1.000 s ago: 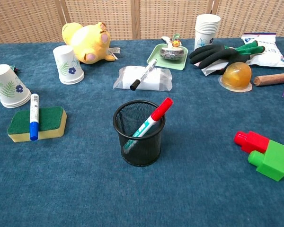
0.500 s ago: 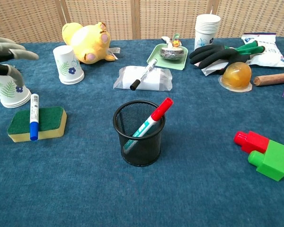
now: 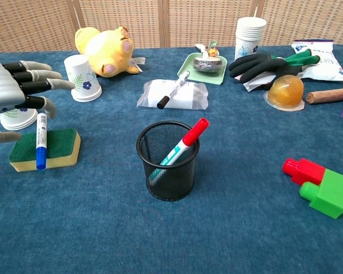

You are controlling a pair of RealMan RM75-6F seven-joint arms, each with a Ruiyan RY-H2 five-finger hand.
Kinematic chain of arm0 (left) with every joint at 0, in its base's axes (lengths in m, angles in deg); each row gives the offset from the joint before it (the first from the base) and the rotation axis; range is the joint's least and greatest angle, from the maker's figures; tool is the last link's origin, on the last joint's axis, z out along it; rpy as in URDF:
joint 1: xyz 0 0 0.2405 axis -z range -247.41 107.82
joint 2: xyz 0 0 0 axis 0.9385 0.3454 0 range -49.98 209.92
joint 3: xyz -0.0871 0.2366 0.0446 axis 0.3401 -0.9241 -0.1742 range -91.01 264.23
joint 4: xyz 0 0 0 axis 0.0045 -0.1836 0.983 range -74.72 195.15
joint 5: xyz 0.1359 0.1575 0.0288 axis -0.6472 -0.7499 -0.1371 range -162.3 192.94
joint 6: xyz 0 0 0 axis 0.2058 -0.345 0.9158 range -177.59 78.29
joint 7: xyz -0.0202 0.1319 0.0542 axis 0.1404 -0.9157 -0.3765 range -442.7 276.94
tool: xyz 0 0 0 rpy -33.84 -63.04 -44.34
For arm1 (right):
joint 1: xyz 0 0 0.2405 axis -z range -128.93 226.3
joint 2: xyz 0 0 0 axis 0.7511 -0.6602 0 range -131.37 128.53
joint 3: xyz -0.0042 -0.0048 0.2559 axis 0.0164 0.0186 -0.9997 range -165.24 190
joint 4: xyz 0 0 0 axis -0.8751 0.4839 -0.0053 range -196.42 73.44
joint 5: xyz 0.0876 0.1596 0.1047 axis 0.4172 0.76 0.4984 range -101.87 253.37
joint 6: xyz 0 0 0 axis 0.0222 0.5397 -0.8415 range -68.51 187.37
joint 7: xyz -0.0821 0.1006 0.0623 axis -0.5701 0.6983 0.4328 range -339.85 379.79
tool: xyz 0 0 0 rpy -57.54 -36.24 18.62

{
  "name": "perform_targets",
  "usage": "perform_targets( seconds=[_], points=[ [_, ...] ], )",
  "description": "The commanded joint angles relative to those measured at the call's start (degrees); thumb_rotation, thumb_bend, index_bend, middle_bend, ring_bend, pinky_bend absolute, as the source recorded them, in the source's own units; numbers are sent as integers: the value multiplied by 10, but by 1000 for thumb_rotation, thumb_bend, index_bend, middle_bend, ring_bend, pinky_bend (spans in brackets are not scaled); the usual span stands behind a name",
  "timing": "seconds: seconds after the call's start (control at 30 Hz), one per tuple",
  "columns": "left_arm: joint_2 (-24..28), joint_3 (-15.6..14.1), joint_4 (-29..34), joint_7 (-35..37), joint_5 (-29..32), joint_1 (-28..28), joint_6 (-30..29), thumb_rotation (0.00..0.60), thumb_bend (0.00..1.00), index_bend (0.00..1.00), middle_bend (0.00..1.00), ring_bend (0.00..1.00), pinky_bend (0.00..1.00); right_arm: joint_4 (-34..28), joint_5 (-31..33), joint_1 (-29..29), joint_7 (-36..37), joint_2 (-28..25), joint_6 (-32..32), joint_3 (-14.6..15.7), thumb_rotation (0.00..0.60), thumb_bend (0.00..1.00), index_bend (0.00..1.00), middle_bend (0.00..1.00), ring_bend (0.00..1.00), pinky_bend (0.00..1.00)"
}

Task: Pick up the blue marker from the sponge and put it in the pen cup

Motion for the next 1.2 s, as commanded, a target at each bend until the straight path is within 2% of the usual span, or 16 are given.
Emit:
perform_targets(
  seconds=[0.03,0.47,0.8,1.0,1.2],
  points=[
    [-6,-1,0,-9,3,4,5,600,327,324,0,0,82,0,2,0,4,-2,-1,-1,600,0,163,0,0,0],
    [-26,-8,10,-52,16,20,27,600,328,324,0,0,85,1,6,2,25,-9,-3,-2,600,0,175,0,0,0],
    [-40,-14,19,-90,25,28,43,600,331,451,0,0,95,1,4,5,38,-13,-1,-3,600,0,178,0,0,0],
    [-45,-16,16,-90,27,28,35,600,333,558,0,0,123,2,3,5,44,-14,-1,-3,600,0,183,0,0,0],
    [-42,-17,15,-71,25,26,13,600,333,589,0,0,149,2,0,4,44,-14,-2,-1,600,0,184,0,0,0]
  ],
)
